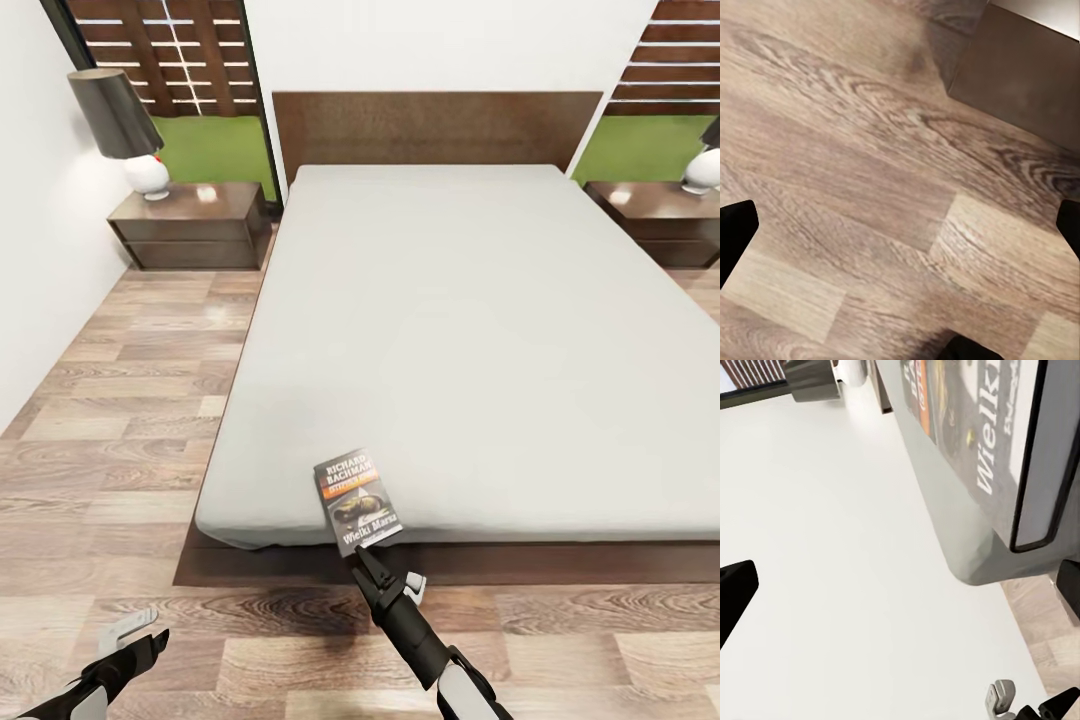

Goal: In the bedroom, move the book from the bed onto either nightstand, and place the two sandals side by side next to the bed.

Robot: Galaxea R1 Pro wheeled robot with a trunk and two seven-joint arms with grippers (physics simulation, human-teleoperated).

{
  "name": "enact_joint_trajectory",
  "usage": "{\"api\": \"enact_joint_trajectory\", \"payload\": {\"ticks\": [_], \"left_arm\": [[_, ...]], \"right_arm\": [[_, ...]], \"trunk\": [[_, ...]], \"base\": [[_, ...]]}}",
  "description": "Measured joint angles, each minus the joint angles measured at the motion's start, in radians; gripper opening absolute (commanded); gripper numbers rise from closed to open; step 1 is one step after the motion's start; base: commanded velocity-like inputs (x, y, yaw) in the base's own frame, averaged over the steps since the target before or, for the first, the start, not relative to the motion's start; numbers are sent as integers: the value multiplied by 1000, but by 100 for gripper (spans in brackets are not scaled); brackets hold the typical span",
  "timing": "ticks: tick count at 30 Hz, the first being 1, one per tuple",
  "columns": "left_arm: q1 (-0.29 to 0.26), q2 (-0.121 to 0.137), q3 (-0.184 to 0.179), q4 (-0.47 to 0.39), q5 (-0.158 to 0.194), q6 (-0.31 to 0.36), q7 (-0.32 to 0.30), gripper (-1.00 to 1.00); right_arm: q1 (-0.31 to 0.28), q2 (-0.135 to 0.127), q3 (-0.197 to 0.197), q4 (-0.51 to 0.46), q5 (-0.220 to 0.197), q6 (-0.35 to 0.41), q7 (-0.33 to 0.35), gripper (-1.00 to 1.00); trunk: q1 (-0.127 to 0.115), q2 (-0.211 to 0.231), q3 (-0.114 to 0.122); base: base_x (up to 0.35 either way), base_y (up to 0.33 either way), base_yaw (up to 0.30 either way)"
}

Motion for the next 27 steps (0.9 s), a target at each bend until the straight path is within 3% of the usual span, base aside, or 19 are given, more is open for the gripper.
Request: {"api": "enact_joint_trajectory", "payload": {"ticks": [17, 27], "left_arm": [[0, 0, 0, 0, 0, 0, 0, 100], [0, 0, 0, 0, 0, 0, 0, 100]], "right_arm": [[0, 0, 0, 0, 0, 0, 0, 100], [0, 0, 0, 0, 0, 0, 0, 100]], "trunk": [[65, -119, -53], [65, -119, -53]], "base": [[0, 0, 0], [69, -33, 0]]}}
